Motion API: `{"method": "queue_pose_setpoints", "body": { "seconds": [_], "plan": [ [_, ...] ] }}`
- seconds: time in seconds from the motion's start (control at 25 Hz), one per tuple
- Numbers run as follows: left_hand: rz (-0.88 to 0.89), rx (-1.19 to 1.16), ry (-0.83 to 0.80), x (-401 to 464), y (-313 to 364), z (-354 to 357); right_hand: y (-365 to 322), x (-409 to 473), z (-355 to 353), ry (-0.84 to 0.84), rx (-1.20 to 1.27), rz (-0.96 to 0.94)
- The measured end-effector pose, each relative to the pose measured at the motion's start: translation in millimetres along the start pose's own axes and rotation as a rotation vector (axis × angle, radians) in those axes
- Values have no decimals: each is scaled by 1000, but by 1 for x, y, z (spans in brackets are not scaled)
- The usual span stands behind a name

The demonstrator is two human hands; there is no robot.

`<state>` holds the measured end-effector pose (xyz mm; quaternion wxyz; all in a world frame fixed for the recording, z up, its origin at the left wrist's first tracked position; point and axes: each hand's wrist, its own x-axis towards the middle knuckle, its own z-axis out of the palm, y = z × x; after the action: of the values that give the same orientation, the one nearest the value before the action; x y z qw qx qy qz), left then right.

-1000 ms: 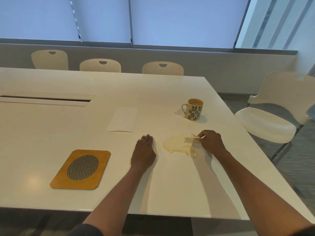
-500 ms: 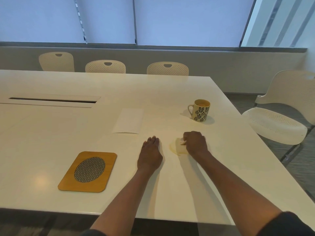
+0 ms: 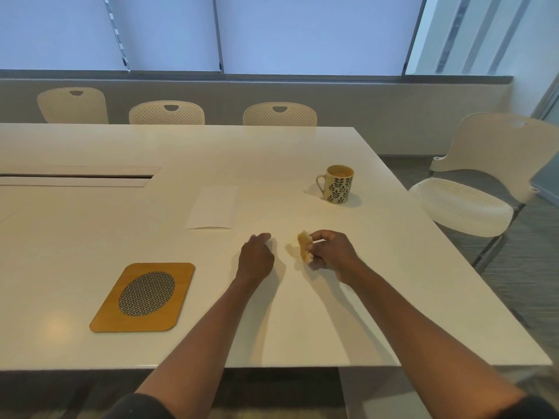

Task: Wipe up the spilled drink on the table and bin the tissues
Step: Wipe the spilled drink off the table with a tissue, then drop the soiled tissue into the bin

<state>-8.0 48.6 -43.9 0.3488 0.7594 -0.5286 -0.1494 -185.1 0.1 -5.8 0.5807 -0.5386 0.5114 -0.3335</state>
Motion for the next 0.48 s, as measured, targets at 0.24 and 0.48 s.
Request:
{"method": "queue_pose_setpoints", "body": {
  "seconds": [0.24, 0.48],
  "plan": [
    [55, -240, 96, -28, 64, 30, -10, -25, -53, 25, 255, -43],
    [-17, -604, -173, -57, 146, 90, -5, -54, -128, 125, 323, -84]
  ]
}}
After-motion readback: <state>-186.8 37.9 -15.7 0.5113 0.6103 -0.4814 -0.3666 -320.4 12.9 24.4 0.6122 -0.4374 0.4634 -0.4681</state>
